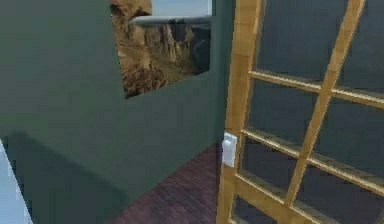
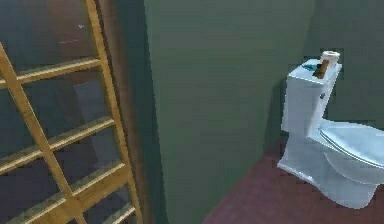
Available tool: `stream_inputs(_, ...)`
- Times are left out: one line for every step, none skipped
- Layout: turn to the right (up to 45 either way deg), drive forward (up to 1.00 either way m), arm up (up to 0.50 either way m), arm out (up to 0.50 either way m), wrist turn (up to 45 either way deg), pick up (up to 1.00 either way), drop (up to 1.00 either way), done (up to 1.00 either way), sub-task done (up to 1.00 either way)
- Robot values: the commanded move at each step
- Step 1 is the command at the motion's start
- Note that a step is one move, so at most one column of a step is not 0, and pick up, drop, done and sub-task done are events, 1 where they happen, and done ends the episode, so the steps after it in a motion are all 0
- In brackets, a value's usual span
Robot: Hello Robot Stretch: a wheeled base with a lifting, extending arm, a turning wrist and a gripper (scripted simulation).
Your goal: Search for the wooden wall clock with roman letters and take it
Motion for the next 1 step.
stream_inputs(0.0, 0.65, 0.00, 0.00, 0.0, 0.00, 0.00, 0.00, 0.00)
